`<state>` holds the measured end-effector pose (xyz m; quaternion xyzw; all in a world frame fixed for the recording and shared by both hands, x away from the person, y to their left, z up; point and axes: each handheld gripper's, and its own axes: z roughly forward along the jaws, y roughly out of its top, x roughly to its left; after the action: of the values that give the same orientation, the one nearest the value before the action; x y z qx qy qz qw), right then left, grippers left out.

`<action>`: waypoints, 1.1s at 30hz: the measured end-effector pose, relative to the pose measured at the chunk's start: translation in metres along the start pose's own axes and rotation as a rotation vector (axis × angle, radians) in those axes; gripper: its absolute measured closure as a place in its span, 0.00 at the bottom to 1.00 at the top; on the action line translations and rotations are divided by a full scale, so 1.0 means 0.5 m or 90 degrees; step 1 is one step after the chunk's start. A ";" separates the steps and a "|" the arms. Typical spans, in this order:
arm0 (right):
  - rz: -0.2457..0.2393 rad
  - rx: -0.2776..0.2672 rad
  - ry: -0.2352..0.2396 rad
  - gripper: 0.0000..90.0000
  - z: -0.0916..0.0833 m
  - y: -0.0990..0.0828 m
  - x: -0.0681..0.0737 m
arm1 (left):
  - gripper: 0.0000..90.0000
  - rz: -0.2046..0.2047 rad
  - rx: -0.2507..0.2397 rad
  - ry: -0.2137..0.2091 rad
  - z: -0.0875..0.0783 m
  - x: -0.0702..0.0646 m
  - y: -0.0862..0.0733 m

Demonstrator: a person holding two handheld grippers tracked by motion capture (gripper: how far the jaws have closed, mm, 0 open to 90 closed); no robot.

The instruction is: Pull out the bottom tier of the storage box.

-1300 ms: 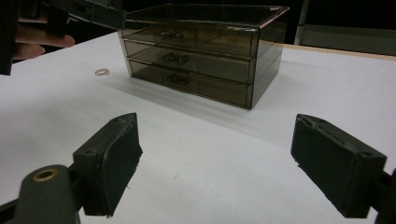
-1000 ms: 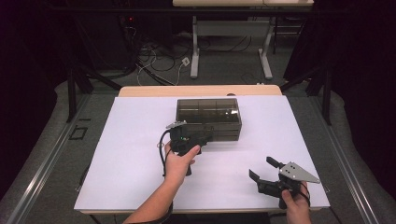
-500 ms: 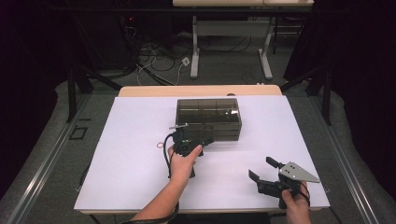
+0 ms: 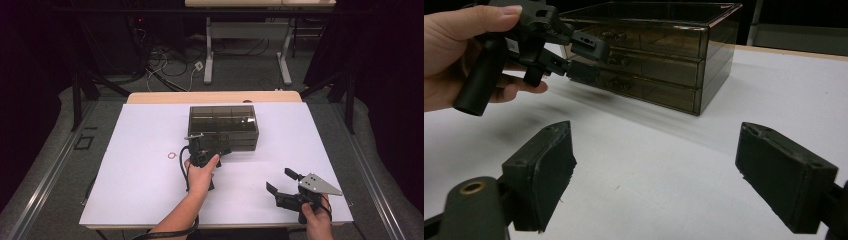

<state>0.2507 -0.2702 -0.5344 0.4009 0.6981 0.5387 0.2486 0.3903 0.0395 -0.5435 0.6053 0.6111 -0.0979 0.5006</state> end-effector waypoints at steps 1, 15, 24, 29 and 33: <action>0.002 0.000 -0.001 0.17 0.000 0.000 0.000 | 0.46 -0.019 -0.004 -0.001 0.006 0.001 -0.002; 0.001 0.003 0.003 0.17 0.000 -0.001 -0.003 | 0.50 -0.060 0.007 0.019 0.030 0.017 -0.009; 0.003 0.002 0.003 0.17 0.002 -0.001 -0.002 | 0.52 -0.078 -0.005 0.017 0.041 0.028 -0.010; 0.001 0.000 0.004 0.17 0.004 -0.001 -0.001 | 0.53 -0.077 0.000 0.022 0.050 0.029 -0.011; 0.003 0.003 0.007 0.17 0.004 -0.001 -0.001 | 0.54 -0.083 0.000 0.019 0.059 0.030 -0.011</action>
<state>0.2525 -0.2697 -0.5356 0.4001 0.6999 0.5395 0.2428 0.4035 0.0263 -0.5713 0.5653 0.6569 -0.1211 0.4841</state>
